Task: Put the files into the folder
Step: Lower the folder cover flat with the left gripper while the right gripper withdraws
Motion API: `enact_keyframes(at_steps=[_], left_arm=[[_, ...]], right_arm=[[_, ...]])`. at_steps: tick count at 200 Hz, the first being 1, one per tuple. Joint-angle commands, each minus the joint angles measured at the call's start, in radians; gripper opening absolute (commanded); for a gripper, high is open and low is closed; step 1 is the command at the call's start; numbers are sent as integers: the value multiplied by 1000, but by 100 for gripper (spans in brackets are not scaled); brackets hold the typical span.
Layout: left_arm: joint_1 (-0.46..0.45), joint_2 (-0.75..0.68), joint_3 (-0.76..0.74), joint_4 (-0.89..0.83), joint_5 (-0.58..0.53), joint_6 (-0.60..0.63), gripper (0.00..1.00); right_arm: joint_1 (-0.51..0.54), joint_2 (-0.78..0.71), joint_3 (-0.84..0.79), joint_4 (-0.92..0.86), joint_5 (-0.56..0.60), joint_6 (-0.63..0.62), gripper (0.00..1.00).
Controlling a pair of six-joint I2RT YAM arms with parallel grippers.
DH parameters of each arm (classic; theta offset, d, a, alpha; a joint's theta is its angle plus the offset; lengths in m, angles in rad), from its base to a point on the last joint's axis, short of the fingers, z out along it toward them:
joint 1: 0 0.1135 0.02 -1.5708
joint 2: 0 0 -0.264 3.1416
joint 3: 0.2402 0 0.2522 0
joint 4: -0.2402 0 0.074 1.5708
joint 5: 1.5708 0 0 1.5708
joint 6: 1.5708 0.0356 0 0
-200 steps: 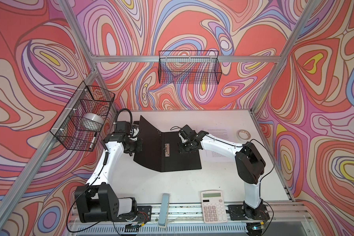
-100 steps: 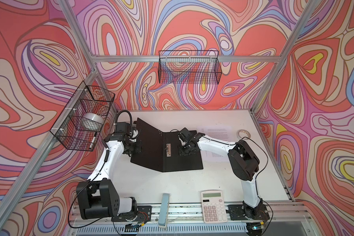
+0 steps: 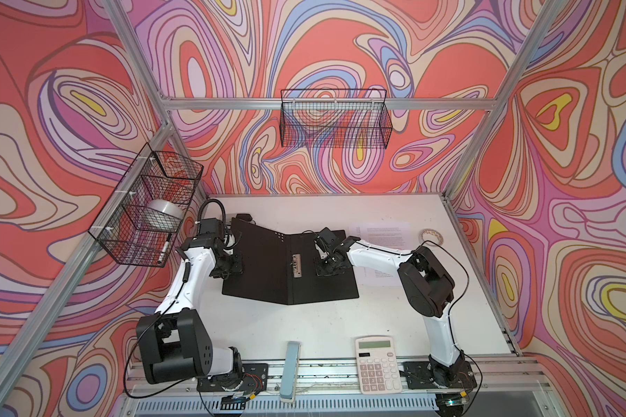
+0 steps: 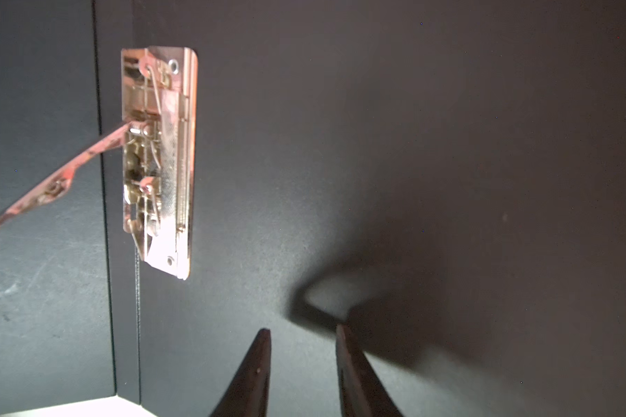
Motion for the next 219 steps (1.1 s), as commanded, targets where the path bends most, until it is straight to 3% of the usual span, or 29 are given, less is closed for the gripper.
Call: enact_keyframes(at_steps=[1, 77, 219], left_arm=[[11, 15, -9, -31, -15, 19, 64], [28, 44, -1, -27, -31, 15, 82], [33, -5, 37, -55, -58, 24, 94]], right_arm=[[-6, 14, -17, 17, -6, 3, 33], [-7, 20, -21, 26, -11, 6, 33], [-7, 13, -18, 29, -16, 9, 33]])
